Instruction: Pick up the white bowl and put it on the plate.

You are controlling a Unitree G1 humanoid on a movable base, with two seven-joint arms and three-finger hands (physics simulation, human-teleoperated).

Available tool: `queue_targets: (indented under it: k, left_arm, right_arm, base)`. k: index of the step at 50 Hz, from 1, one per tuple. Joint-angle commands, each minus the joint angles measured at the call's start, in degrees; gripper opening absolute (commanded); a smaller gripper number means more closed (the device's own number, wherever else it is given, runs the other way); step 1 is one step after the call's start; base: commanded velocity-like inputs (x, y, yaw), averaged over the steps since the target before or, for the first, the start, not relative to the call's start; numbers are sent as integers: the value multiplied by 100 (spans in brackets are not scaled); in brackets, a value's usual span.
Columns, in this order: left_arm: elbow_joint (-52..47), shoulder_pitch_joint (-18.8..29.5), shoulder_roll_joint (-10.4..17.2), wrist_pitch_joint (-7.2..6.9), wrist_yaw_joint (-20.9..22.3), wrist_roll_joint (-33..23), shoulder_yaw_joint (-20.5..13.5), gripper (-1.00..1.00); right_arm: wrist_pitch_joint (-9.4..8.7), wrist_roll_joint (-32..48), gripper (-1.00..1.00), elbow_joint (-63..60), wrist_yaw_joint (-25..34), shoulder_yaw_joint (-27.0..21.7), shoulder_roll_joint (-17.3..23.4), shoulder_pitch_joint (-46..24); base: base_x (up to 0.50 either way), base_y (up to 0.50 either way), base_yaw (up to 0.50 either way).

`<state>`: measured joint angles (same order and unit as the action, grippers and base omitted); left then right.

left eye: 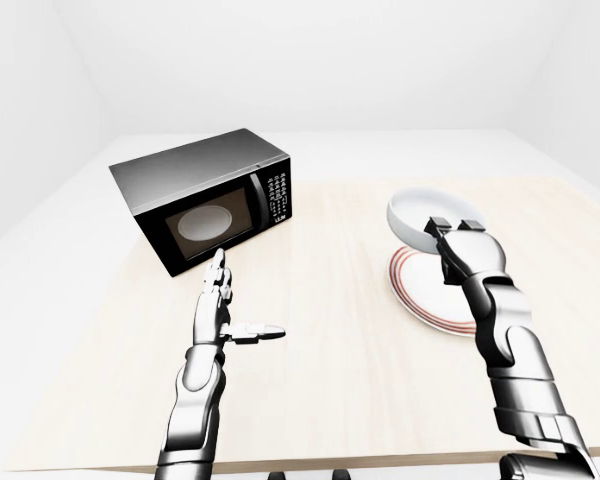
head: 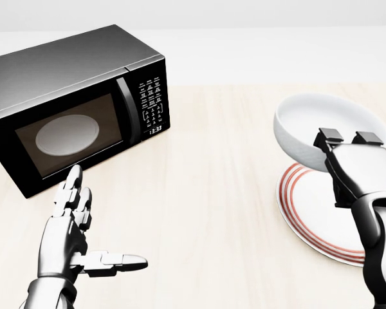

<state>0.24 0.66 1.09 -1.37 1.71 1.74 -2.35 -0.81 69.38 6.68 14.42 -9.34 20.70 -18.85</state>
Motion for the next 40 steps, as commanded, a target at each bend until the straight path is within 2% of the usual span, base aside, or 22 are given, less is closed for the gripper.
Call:
queue_targets:
  k: [1, 8, 11, 16, 40]
  left_arm:
    - [23, -4, -2, 33, 7, -11, 5, 100]
    - [-9, -27, -2, 30, 13, -17, 11, 100]
    - [74, -6, -2, 94, 16, -19, 5, 100]
    - [-39, -28, 1, 4, 18, -18, 9, 100]
    - [-45, -30, -3, -1, 18, -19, 6, 100]
  right_arm:
    - [-3, -121, -100, -4, -152, -160, 140, 59]
    - [-7, -182, -100, 67, -228, -209, 178, 115]
    - [-11, -182, -100, 90, -245, -215, 192, 134]
    - [8, -205, -100, 203, -343, -221, 203, 185]
    - [17, -373, -100, 577, -571, -256, 277, 258]
  base:
    - [0, 0, 0]
    - [0, 0, 0]
    - [0, 0, 0]
    - [0, 0, 0]
    - [0, 0, 0]
